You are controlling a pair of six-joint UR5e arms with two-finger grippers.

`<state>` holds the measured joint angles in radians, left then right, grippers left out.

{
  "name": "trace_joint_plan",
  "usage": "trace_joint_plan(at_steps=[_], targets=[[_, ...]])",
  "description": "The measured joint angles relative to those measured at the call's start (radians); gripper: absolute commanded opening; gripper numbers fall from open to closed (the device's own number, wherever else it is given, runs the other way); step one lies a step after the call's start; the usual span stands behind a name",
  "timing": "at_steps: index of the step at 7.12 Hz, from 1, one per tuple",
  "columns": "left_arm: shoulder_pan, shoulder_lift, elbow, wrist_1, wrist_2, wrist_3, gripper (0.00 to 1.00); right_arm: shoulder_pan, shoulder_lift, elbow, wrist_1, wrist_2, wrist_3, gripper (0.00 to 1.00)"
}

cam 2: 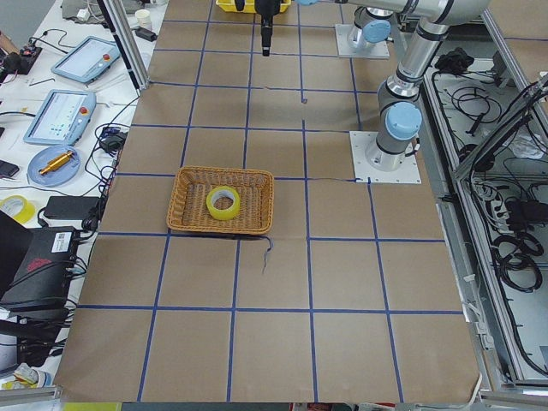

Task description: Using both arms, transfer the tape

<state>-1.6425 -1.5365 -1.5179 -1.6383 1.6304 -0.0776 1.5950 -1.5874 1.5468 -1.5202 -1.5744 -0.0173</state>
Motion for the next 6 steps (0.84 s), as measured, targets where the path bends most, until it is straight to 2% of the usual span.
trace_joint_plan(at_steps=[3, 6], targets=[[0.008, -0.004, 0.008, 0.000, -0.048, 0.033, 1.00, 0.000, 0.000, 0.001, 0.000, -0.001, 0.001, 1.00], [0.008, -0.001, 0.011, -0.006, -0.047, 0.040, 1.00, 0.000, 0.000, 0.001, -0.001, 0.001, 0.000, 1.00]])
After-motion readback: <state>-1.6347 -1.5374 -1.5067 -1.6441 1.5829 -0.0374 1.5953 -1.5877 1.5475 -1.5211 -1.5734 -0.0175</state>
